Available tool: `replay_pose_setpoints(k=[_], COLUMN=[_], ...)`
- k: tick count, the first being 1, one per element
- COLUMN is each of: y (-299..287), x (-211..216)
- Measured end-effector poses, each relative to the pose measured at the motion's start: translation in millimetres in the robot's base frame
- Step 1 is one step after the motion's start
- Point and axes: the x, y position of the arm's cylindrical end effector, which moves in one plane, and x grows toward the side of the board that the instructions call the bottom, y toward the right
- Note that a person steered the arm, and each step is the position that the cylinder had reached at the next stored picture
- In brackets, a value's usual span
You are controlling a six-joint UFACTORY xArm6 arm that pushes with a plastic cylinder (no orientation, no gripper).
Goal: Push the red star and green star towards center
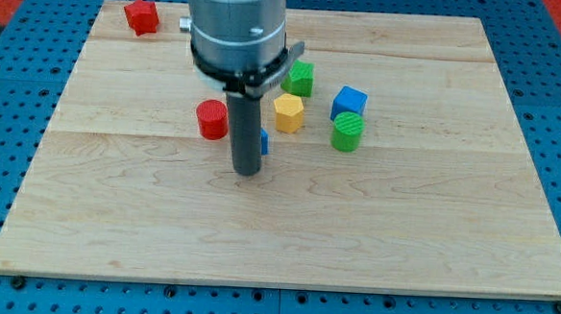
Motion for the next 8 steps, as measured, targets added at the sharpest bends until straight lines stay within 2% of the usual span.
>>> replay_pose_setpoints(k=[1,2,3,4,6,7,8], y=[-113,-190,-203,-203,-184,-175,-102], x=[11,-54,-150,-218,-300,-310,-278])
